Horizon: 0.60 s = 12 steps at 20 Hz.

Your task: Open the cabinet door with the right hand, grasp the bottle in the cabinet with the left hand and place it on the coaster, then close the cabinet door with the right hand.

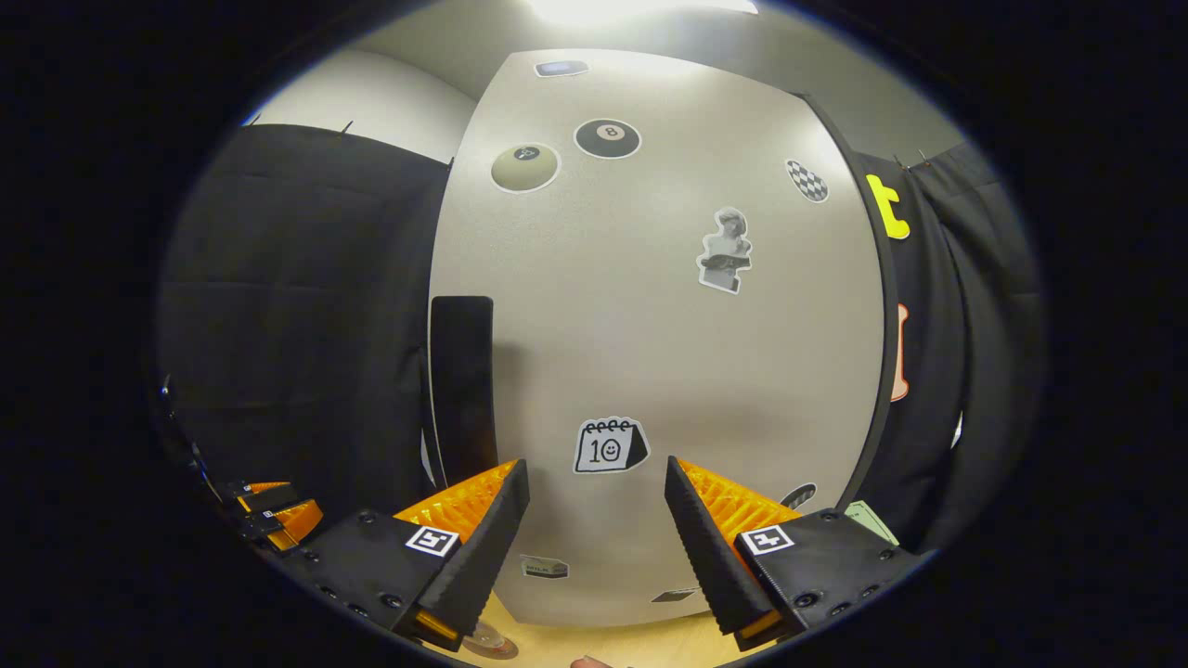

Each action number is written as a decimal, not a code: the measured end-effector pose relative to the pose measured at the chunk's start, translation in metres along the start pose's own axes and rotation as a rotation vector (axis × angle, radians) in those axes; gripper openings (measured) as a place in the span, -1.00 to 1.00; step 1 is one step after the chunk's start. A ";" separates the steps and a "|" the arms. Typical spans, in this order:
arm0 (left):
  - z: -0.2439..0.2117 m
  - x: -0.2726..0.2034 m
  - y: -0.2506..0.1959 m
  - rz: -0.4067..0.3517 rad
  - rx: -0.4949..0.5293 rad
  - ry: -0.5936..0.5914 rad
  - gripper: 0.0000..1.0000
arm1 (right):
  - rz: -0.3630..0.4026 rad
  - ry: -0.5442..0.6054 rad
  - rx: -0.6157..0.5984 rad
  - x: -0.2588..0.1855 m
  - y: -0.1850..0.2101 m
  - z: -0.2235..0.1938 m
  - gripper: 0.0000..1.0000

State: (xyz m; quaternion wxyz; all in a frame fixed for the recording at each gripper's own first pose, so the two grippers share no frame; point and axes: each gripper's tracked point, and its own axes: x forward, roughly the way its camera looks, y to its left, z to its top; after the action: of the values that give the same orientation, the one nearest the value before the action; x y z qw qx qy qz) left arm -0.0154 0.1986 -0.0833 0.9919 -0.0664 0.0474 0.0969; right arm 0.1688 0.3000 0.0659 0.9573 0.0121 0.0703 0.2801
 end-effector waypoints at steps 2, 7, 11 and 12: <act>0.001 -0.001 0.006 0.009 0.002 -0.001 0.34 | -0.006 -0.002 0.018 0.001 0.001 0.000 0.89; 0.009 0.001 -0.007 0.007 0.016 0.007 0.34 | -0.035 -0.007 0.069 -0.007 0.002 0.012 0.82; 0.034 -0.005 -0.042 -0.013 0.043 -0.030 0.34 | -0.039 -0.040 0.068 -0.046 -0.017 0.028 0.89; 0.040 -0.005 -0.055 -0.019 0.048 -0.035 0.34 | -0.047 -0.046 0.059 -0.063 -0.027 0.030 0.89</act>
State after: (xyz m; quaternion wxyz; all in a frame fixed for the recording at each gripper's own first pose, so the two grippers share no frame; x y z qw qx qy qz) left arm -0.0066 0.1493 -0.0368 0.9948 -0.0415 0.0316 0.0875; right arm 0.1354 0.2439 0.1024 0.9642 0.0452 0.0570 0.2548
